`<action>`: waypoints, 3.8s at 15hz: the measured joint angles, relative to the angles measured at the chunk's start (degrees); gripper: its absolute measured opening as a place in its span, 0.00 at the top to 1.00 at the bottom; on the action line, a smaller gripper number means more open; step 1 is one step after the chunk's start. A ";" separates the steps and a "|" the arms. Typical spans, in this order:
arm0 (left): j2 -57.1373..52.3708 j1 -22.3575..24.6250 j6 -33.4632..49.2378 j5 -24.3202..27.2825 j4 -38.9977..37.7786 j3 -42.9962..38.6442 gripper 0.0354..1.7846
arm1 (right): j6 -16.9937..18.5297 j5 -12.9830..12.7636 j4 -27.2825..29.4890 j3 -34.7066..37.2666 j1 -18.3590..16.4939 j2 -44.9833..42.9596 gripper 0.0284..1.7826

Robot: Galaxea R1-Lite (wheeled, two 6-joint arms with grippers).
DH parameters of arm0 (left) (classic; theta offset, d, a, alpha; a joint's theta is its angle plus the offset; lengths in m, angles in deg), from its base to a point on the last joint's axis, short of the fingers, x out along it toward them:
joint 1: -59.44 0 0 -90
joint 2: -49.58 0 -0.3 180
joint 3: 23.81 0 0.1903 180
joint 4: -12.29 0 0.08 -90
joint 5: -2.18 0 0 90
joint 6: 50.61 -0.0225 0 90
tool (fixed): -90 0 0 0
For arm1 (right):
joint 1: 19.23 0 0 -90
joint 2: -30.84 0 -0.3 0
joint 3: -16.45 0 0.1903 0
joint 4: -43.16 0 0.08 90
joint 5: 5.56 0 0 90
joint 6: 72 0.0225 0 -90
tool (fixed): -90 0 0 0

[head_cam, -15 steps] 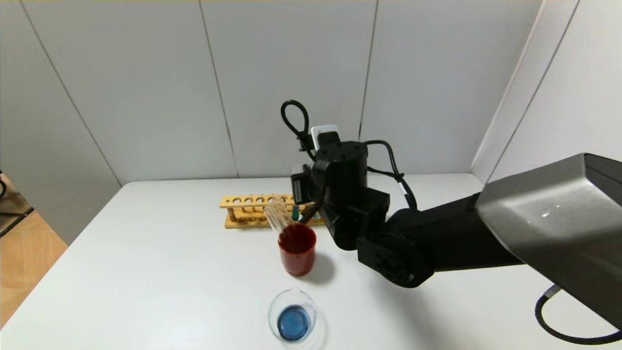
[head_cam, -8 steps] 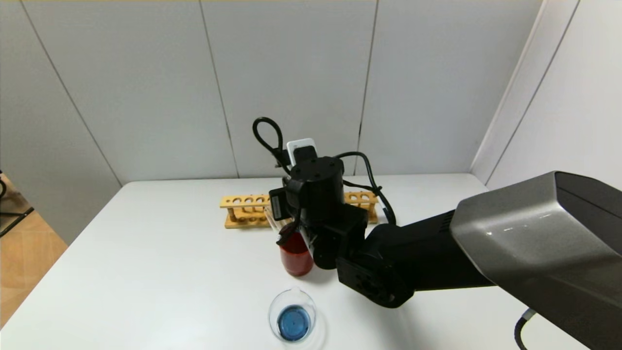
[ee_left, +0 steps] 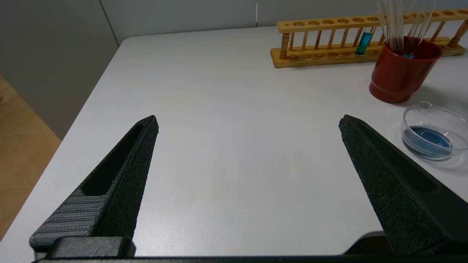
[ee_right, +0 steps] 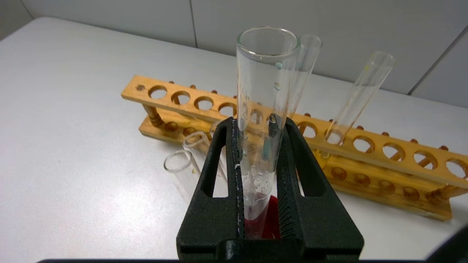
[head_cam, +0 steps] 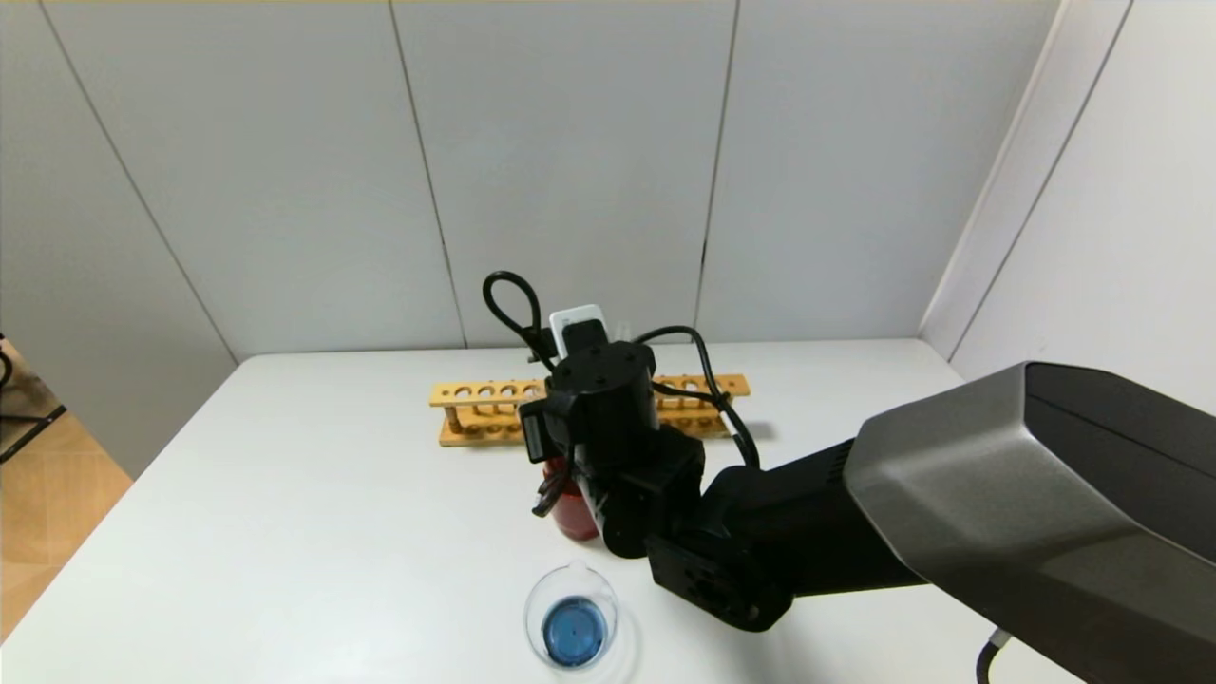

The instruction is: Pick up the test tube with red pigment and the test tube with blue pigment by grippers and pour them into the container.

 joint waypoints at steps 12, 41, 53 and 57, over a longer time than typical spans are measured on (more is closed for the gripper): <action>0.00 0.00 0.02 0.00 0.00 0.00 0.02 | 0.04 -0.02 -0.20 1.44 0.26 2.12 0.64; 0.00 0.00 0.00 -0.02 0.02 0.00 0.02 | -26.94 -0.77 45.04 17.59 -39.34 -89.45 0.02; 0.00 -0.02 -0.02 -0.02 0.00 0.00 0.02 | -5.14 23.04 53.87 42.45 -52.68 -124.28 0.02; 0.00 0.00 0.00 0.00 -0.02 0.00 0.02 | -2.69 33.37 52.01 56.52 -52.99 -128.81 0.02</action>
